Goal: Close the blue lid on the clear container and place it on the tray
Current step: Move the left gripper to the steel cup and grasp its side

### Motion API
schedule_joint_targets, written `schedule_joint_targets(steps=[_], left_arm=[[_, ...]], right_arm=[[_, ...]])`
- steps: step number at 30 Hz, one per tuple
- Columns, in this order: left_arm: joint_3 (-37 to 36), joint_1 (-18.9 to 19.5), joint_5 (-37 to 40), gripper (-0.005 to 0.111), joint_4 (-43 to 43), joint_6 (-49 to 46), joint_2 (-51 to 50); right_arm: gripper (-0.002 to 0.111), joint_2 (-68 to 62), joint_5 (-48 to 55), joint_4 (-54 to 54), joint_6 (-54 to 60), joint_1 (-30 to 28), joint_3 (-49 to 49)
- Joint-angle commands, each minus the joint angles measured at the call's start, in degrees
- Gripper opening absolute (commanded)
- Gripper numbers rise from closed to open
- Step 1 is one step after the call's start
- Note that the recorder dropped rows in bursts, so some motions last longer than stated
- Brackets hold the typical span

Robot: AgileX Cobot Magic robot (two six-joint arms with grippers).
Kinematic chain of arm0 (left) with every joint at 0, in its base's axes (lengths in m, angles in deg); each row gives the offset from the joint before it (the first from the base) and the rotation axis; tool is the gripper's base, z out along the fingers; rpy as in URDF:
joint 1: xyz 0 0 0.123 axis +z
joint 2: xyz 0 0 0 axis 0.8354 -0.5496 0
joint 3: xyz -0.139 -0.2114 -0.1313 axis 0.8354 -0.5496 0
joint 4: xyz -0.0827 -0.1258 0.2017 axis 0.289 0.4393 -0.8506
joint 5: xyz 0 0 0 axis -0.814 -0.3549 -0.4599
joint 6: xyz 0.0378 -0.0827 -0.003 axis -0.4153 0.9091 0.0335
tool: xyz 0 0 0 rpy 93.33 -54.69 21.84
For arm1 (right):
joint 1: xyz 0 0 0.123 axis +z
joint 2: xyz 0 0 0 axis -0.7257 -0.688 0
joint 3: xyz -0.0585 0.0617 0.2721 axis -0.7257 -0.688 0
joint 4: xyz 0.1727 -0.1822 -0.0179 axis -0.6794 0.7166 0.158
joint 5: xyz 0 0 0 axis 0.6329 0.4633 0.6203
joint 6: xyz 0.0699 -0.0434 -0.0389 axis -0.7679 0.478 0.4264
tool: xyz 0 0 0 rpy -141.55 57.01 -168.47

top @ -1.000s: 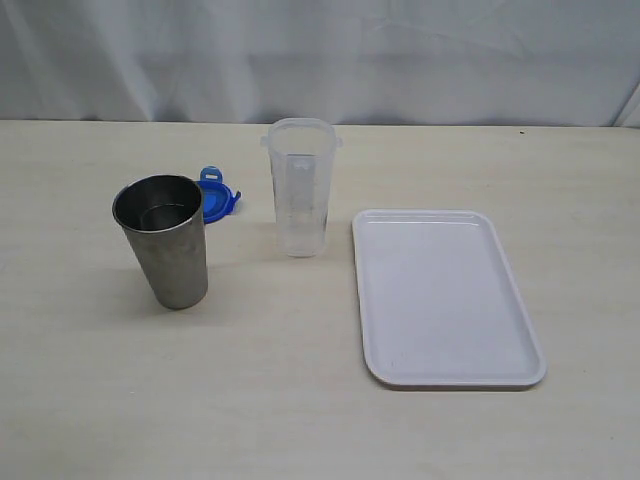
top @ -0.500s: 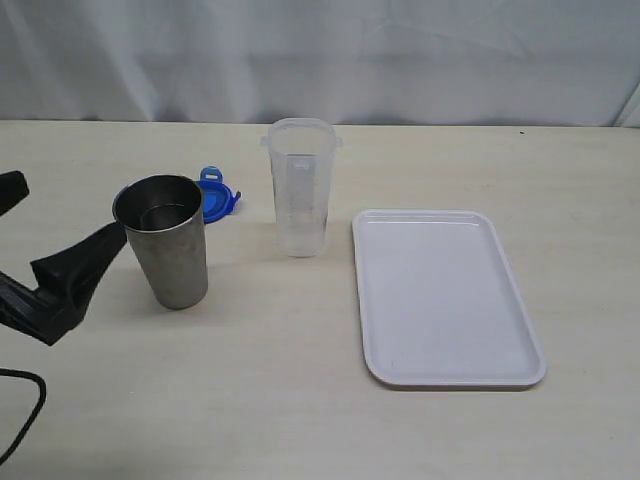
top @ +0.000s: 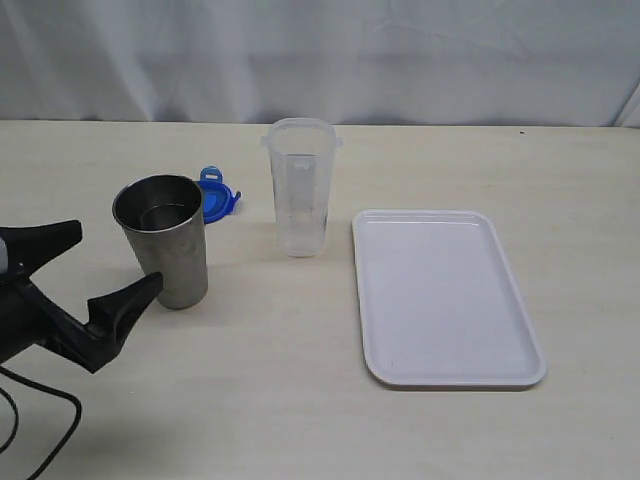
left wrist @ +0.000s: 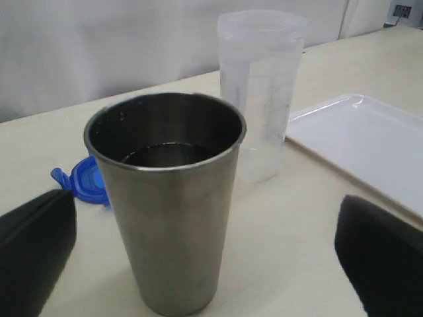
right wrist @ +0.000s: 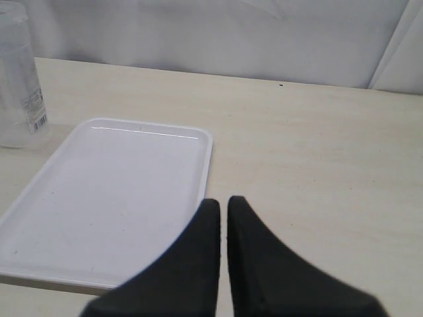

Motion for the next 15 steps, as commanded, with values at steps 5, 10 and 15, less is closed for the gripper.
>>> schedule_joint_targets(steps=[5,10,15], left_arm=[[4.99,-0.39,-1.57,0.105,-0.42,-1.19,-9.88],[8.39,-0.39,-1.57,0.105,-2.54,-1.29,-14.51],[11.89,-0.39,-1.57,0.105,-2.42,-1.29,-18.10]], right_arm=[[0.005,0.26,-0.59,-0.11,0.08,-0.21,-0.14],[0.005,0.26,-0.59,-0.11,0.08,-0.21,-0.14],[0.005,0.26,-0.59,-0.11,0.08,-0.21,-0.14]])
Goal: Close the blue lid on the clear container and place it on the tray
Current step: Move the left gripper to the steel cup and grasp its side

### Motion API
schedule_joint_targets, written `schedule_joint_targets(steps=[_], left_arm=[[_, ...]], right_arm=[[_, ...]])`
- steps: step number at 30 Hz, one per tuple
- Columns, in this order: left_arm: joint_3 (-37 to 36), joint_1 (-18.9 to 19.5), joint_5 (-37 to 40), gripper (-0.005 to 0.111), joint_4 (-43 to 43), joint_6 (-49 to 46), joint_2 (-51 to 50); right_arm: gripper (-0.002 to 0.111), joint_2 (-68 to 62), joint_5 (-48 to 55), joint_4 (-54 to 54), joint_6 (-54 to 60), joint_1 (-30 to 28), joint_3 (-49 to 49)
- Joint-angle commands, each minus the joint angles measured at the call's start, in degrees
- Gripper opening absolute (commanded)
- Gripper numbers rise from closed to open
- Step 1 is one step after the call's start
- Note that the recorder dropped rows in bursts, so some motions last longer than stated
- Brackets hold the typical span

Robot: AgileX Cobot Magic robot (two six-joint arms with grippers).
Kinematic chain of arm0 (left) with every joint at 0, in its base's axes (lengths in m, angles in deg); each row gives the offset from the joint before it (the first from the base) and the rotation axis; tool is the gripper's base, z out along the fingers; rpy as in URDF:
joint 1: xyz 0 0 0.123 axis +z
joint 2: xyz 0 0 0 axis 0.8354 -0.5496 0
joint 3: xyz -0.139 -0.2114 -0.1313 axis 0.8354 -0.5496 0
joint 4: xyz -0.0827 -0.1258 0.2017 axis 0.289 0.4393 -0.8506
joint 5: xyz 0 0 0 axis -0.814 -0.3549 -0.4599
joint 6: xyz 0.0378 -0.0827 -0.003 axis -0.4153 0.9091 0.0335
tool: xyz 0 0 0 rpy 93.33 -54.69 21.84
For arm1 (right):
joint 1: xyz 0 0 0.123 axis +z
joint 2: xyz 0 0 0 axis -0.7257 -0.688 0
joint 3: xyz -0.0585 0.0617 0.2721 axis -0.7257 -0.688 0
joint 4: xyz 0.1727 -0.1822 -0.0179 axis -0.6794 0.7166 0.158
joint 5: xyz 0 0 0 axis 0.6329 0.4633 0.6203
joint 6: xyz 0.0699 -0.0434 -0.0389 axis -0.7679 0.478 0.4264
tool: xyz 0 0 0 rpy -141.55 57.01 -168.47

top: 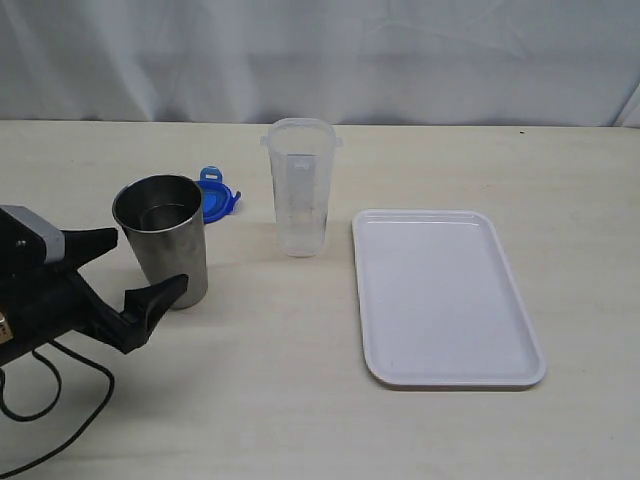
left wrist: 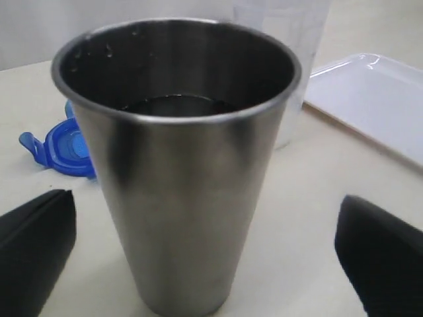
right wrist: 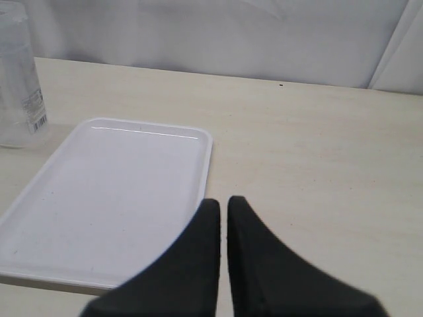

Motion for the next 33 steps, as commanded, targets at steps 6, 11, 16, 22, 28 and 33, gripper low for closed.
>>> schedule_joint_targets(steps=[6,11,16,22,28,33], left_arm=[[8.29,-0.29,-0.93,0.105,-0.71,-0.16,-6.69],[11.99,-0.29,-0.93,0.105,-4.29,0.29,-8.37],[13.86,-0.29,-0.93,0.105,-4.98,0.40,-8.74],[15.67,-0.29,-0.93,0.105,-5.34,1.34,-11.31],[15.90,-0.29,-0.93,0.105,-5.19,1.60,-11.31],[15.90,-0.29,-0.93,0.105,-5.19,1.60,-11.31]], right_arm=[[0.005,0.26,-0.59,-0.11,0.08,-0.21,-0.14],[0.005,0.26,-0.59,-0.11,0.08,-0.21,-0.14],[0.005,0.26,-0.59,-0.11,0.08,-0.21,-0.14],[0.005,0.26,-0.59,-0.11,0.08,-0.21,-0.14],[0.005,0.26,-0.59,-0.11,0.08,-0.21,-0.14],[0.005,0.26,-0.59,-0.11,0.08,-0.21,-0.14]])
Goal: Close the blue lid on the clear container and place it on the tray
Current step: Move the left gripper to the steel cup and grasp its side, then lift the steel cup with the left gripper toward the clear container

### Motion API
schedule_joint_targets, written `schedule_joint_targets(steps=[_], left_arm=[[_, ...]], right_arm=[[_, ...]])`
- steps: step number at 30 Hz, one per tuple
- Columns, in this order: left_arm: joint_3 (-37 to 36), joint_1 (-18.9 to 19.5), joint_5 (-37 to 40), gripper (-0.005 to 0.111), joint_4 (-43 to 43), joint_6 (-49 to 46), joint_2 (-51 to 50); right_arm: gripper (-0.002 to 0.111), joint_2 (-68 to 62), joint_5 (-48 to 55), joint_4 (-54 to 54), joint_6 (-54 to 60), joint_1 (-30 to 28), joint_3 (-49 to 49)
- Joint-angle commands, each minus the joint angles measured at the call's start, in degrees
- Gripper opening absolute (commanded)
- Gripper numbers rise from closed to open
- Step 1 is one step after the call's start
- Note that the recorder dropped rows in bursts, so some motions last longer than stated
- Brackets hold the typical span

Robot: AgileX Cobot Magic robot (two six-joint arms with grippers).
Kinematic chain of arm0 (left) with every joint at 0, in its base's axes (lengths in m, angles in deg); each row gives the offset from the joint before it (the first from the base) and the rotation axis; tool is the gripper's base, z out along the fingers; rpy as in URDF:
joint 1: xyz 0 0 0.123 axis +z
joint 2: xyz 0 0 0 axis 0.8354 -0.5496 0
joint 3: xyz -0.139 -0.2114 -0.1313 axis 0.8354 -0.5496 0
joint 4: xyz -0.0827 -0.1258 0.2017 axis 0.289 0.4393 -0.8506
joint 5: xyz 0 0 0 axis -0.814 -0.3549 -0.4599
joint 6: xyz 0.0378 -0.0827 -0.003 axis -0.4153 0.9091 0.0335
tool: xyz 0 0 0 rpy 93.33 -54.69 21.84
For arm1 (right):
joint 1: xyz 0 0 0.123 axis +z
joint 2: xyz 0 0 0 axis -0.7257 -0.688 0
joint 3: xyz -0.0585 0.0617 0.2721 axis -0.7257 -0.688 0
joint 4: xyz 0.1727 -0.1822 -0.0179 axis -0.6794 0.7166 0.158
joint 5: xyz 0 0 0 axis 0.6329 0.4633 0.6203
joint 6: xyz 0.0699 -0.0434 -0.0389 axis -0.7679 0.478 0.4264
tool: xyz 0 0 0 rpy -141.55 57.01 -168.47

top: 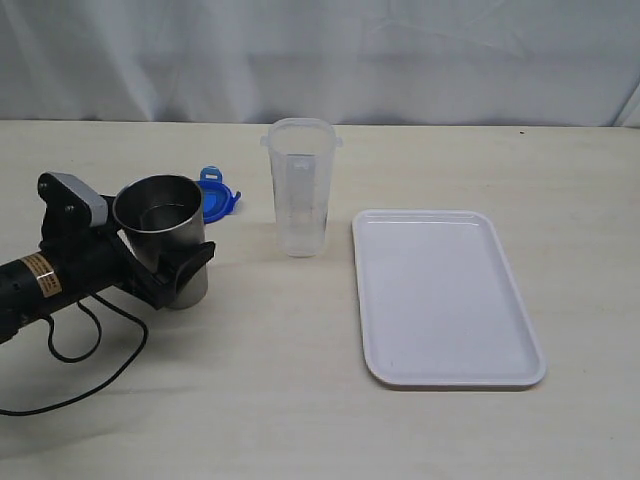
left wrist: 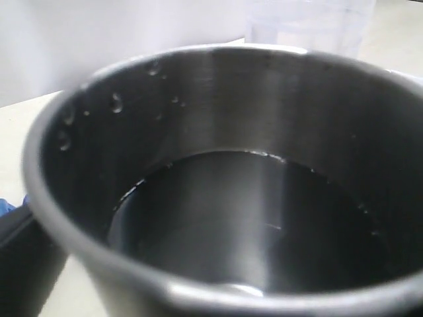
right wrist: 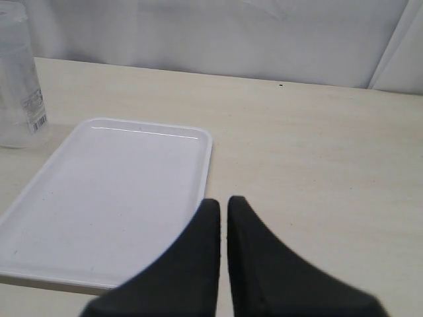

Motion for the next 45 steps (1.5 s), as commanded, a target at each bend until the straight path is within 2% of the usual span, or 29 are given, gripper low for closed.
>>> schedule_joint_targets(steps=[1,22,24,25,26,28,29,30,31,32,45], left_arm=[[0.31,-0.29,-0.71,0.105,0.16,0.44,-0.19],[0.31,-0.29,-0.71,0.105,0.13,0.44,-0.19],[0.31,-0.29,-0.71,0.097,0.13,0.44,-0.19],[0.31,-0.29,-0.71,0.083,0.13,0.44,-0.19],[0.31,-0.29,-0.71,0.076,0.13,0.44,-0.19],[0.31,-0.29,-0.71,0.043,0.01,0.44,-0.19],[0.31,-0.29,-0.71,0.031,0.01,0.44,-0.19],[0.31,-0.29,-0.71,0.013,0.01,0.44,-0.19],[0.31,-0.29,-0.71,0.003,0.01,0.44,-0.19],[0.31,-0.29,-0.71,0.000,0.01,0.24,-0.19],[2.00,-0.58,-0.71,0.000,0.65,1.10,1.58]], right_arm=[[0.005,0.26,-0.59,-0.11,0.08,-0.21,-0.14],[0.005,0.26,-0.59,-0.11,0.08,-0.21,-0.14],[0.005,0.26,-0.59,-0.11,0.08,-0.21,-0.14],[0.005,0.26,-0.59,-0.11,0.08,-0.21,-0.14],[0.005,0.26,-0.59,-0.11,0.08,-0.21,-0.14],[0.005,0.26,-0.59,-0.11,0.08,-0.21,-0.14],[0.005,0.26,-0.59,-0.11,0.08,-0.21,-0.14],[0.005,0.26,-0.59,-0.11,0.08,-0.21,-0.14],[0.005,0.26,-0.59,-0.11,0.08,-0.21,-0.14],[0.005,0.26,-0.59,-0.11,0.08,-0.21,-0.14],[0.005,0.26,-0.59,-0.11,0.08,-0.21,-0.14]])
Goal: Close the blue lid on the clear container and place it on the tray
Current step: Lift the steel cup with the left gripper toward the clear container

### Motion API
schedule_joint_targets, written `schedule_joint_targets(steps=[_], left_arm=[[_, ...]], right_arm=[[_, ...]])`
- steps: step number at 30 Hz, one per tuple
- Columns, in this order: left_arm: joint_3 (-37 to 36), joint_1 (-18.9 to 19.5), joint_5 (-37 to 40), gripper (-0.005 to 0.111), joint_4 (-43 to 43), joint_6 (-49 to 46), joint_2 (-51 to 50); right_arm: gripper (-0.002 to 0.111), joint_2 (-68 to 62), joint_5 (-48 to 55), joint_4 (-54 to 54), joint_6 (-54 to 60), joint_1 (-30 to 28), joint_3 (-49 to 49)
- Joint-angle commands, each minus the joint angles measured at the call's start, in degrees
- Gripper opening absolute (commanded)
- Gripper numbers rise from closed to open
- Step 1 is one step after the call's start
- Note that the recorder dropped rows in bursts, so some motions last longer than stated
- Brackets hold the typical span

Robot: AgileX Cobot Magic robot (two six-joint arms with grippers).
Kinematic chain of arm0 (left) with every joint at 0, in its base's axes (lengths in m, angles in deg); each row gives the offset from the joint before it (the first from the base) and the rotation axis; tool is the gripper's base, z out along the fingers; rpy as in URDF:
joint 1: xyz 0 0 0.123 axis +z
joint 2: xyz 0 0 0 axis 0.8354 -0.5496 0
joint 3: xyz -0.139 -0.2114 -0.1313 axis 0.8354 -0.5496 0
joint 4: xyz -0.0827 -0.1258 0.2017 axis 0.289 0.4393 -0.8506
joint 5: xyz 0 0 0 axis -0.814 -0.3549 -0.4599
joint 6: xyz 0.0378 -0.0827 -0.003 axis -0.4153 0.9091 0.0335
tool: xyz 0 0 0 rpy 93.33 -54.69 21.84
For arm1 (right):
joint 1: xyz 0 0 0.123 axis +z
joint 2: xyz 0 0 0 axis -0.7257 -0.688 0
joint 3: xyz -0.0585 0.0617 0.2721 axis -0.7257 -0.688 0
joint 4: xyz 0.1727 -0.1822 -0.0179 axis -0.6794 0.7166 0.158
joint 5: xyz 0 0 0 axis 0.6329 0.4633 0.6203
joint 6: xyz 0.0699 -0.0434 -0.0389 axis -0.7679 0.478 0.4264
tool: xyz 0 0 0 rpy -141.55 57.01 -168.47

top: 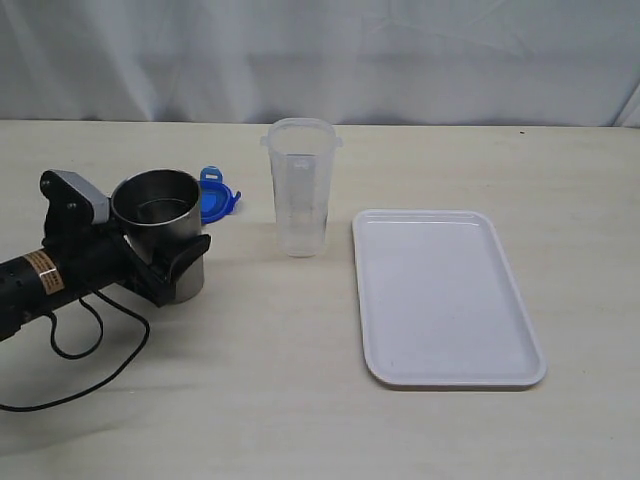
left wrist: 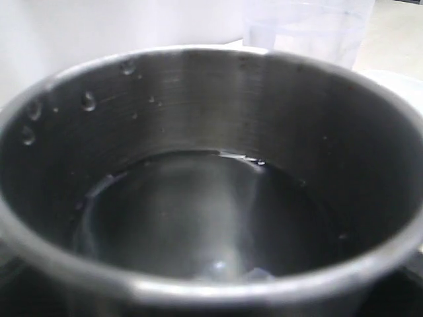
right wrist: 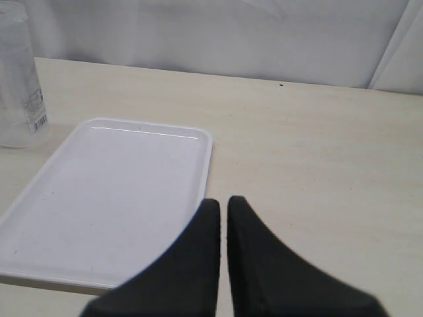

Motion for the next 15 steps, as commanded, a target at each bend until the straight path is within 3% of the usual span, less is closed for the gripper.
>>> schedule_joint_targets(steps=[1,12,15], left_arm=[[1.30,-0.72,-1.10,0.000,1.34,1.58,2.52],[8.45,-0.83,-1.10,0.000,2.77,11.87,7.96],[12.56,-2.00,2.60,0.000,2.61,14.97,8.41]], right_arm=[[0.005,0.26,-0.59,-0.11,0.08,-0.21,-0.14],[0.005,0.26,-0.59,-0.11,0.08,-0.21,-0.14],[0.005,0.26,-0.59,-0.11,0.08,-0.21,-0.14]])
